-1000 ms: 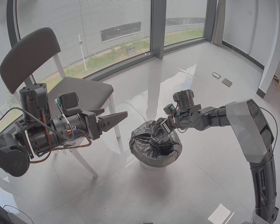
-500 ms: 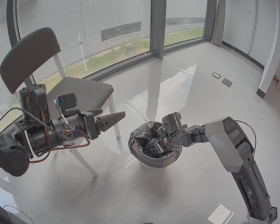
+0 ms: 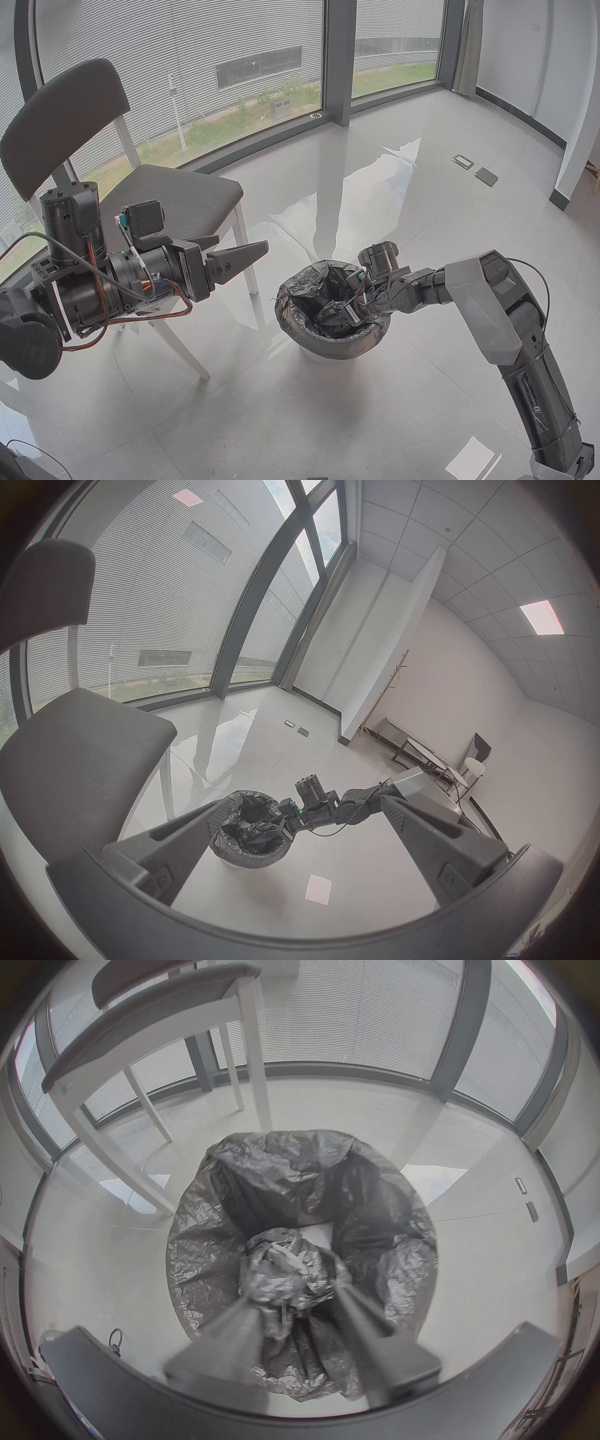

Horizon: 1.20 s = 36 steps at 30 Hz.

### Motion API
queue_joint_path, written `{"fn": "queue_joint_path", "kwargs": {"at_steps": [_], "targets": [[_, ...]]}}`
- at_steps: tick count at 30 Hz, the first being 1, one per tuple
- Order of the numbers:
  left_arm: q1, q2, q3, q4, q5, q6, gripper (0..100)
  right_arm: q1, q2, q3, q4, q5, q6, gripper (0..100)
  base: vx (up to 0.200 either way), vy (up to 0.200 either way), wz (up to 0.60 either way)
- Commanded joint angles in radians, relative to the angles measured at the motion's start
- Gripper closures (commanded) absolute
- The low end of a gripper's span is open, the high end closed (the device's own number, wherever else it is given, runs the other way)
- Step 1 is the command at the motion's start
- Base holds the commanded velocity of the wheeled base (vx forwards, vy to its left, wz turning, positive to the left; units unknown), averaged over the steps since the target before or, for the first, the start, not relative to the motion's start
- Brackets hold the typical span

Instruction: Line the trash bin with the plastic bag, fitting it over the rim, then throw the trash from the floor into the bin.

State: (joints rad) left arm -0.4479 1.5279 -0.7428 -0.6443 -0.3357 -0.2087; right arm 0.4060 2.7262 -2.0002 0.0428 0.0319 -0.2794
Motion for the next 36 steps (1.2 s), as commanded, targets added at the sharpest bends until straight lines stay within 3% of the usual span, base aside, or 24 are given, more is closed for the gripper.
{"fn": "queue_joint_path", "kwargs": {"at_steps": [1,9,13,14,18,23,30,36], "targets": [[0.000,-0.014,0.010,0.000,0.000,0.000,0,-0.004,-0.063,0.000,-0.001,0.000,-0.001,0,0.000,0.000,0.00],[0.000,-0.043,0.016,0.000,0.000,-0.001,0,0.007,-0.270,0.000,0.002,-0.015,0.003,0,0.000,0.000,0.00],[0.003,-0.045,0.011,0.003,0.000,0.000,0,0.002,-0.477,0.141,0.005,-0.030,0.012,0,0.000,0.000,0.00],[0.014,-0.046,0.014,0.009,0.000,0.000,0,-0.006,-0.585,0.247,0.006,-0.058,0.022,0,0.000,0.000,0.00],[0.046,-0.052,0.013,0.028,0.000,0.002,0,-0.029,-0.775,0.465,0.016,-0.122,0.114,0,0.000,0.000,0.00],[0.090,-0.074,-0.027,0.137,0.006,0.009,0,-0.108,-0.984,0.709,0.100,-0.125,0.215,0,0.000,0.000,0.00],[0.156,-0.072,-0.006,0.161,-0.005,0.005,0,-0.249,-1.272,1.003,0.115,-0.124,0.210,0,0.000,0.000,0.00],[0.219,-0.089,0.014,0.161,-0.029,0.134,0,-0.303,-1.416,1.143,0.111,-0.112,0.207,0,0.200,0.100,0.00]]}}
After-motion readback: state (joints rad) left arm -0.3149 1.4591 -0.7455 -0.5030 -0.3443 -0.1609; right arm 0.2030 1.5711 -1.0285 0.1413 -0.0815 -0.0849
